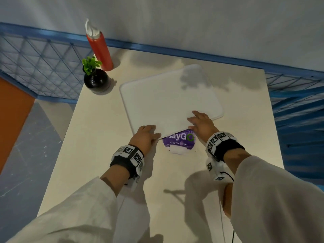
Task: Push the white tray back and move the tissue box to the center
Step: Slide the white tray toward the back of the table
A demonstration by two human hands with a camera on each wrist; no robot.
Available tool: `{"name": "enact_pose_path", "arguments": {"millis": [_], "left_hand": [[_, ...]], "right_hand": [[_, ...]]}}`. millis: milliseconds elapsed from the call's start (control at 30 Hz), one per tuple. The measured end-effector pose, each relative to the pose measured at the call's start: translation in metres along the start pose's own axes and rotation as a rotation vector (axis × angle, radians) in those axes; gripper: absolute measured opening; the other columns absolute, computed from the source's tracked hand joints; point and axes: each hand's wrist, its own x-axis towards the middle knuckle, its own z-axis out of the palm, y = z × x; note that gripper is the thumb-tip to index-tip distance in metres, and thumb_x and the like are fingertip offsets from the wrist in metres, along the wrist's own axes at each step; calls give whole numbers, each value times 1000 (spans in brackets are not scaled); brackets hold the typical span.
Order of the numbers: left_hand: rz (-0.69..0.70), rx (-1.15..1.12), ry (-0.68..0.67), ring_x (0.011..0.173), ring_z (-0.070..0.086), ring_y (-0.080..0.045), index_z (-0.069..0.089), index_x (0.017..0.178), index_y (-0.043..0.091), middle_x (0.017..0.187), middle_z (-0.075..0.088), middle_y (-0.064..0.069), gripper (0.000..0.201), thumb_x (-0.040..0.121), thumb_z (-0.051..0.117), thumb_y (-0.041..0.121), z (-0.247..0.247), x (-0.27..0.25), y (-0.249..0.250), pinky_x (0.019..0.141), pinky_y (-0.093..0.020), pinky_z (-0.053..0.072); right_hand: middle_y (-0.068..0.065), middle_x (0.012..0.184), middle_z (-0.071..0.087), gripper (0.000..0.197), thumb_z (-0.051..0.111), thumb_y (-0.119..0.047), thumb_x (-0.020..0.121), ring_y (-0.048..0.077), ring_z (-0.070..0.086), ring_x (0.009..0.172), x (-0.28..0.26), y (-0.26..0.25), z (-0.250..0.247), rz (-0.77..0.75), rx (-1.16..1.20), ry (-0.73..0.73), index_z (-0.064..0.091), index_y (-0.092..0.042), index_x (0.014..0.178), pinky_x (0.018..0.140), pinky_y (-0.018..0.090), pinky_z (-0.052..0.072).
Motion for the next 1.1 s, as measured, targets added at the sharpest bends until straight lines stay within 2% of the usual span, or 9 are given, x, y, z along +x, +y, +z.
{"name": "enact_pose_path", "arguments": {"millis": [100,233,333,466,533,666,800,933,1099], "left_hand": [[52,87,-5,138,19,-23,40,131,17,149,29,-11,40,93,45,28,-9,11,4,111,-32,21],[192,240,-3,137,21,-30,52,121,23,148,31,-12,30,93,45,18,-15,22,2,111,-37,24],[203,217,-2,137,22,-30,50,124,18,147,33,-13,31,93,44,21,-22,28,2,111,-37,23],[313,265,9,130,32,-44,58,114,10,139,40,-26,30,87,49,0,-34,41,1,109,-47,28],[315,248,31,130,33,-43,58,114,9,139,41,-26,35,84,49,-6,-41,50,-1,109,-47,28],[284,298,35,134,31,-35,53,118,10,142,40,-17,42,83,44,-11,-50,64,-4,108,-46,31],[328,312,77,130,36,-37,54,117,12,139,44,-19,47,80,43,-14,-55,73,-8,107,-52,35],[330,323,65,133,32,-37,52,120,14,142,41,-18,50,80,44,-14,-62,79,-12,109,-58,29],[326,340,43,137,25,-33,50,124,17,147,34,-15,50,83,44,-12,-70,83,-12,115,-50,19]], "right_hand": [[13,151,26,38,53,-21,90,34,22,136,10,3,-7,-1,-1,18,48,-11,127,113,42,21],[12,151,26,38,52,-22,90,32,23,136,16,4,-10,15,-11,32,47,-13,127,113,42,21],[12,151,27,38,51,-23,91,32,23,136,17,3,-8,36,8,49,47,-14,127,113,44,22],[11,151,28,37,49,-25,92,32,24,135,20,-2,-2,71,5,106,47,-14,127,112,46,27],[10,151,27,37,47,-27,93,32,24,135,22,-6,1,105,3,131,45,-16,128,111,46,27],[8,151,26,37,44,-31,94,30,23,136,27,-14,6,156,22,179,44,-19,129,111,46,27],[8,152,25,37,42,-32,94,30,21,137,29,-23,11,199,54,201,42,-20,130,112,46,22],[9,151,25,37,42,-32,94,29,23,136,31,-32,14,220,78,230,43,-20,128,111,47,24],[10,151,25,37,41,-31,95,30,22,137,33,-39,13,244,77,227,42,-19,129,111,47,23]]}}
